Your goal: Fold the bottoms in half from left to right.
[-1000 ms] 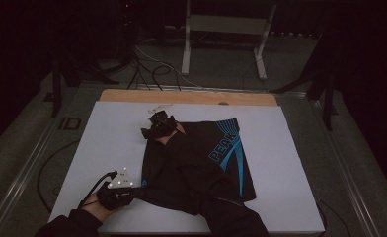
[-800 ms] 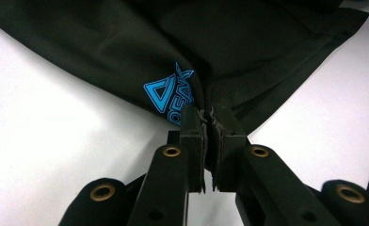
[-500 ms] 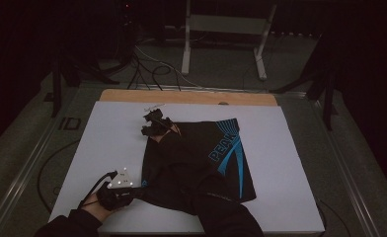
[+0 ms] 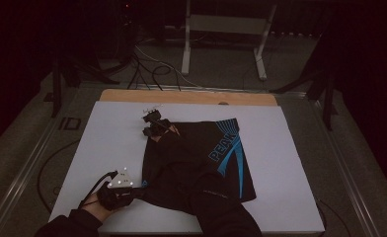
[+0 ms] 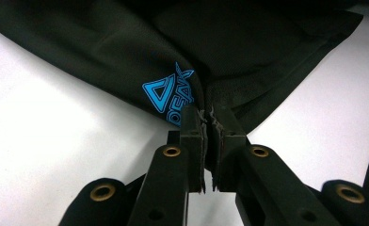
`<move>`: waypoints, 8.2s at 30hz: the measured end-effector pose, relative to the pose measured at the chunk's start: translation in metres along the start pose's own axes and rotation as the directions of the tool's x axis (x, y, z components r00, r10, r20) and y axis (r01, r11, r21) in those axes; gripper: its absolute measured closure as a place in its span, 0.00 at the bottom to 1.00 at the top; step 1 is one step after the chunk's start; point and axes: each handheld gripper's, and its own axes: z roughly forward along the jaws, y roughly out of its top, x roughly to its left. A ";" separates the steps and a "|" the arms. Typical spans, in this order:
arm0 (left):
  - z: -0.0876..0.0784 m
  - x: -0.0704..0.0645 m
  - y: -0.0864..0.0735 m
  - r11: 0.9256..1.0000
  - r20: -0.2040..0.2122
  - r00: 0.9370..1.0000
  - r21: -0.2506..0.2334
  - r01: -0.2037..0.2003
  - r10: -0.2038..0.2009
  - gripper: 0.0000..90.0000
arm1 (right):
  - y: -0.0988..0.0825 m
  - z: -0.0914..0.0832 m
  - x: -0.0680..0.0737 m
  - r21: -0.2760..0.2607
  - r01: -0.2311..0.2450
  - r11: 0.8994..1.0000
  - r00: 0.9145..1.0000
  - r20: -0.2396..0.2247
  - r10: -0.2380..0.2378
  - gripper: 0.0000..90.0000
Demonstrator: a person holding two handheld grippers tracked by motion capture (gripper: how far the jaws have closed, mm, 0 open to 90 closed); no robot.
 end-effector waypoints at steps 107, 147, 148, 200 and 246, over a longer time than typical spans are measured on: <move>-0.007 -0.036 0.085 0.984 0.068 0.986 -0.104 -0.146 0.153 0.95 | 0.002 -0.117 -0.089 -0.145 0.023 0.989 0.999 -0.029 -0.028 1.00; 0.022 -0.058 0.144 0.963 0.123 0.962 -0.148 -0.223 0.242 0.95 | -0.018 -0.169 -0.148 -0.195 -0.009 0.981 0.999 0.044 0.018 1.00; 0.023 -0.058 0.146 0.962 0.125 0.961 -0.147 -0.229 0.248 0.95 | -0.018 -0.171 -0.150 -0.196 -0.007 0.981 0.999 0.048 0.017 1.00; 0.129 -0.096 0.210 0.938 0.249 0.906 -0.143 -0.315 0.342 0.95 | -0.093 -0.162 -0.237 -0.150 -0.039 0.988 0.991 0.119 0.057 1.00; 0.180 -0.107 0.213 0.946 0.308 0.895 -0.069 -0.318 0.323 0.95 | -0.128 -0.140 -0.259 -0.089 -0.088 0.992 0.985 0.137 0.100 0.75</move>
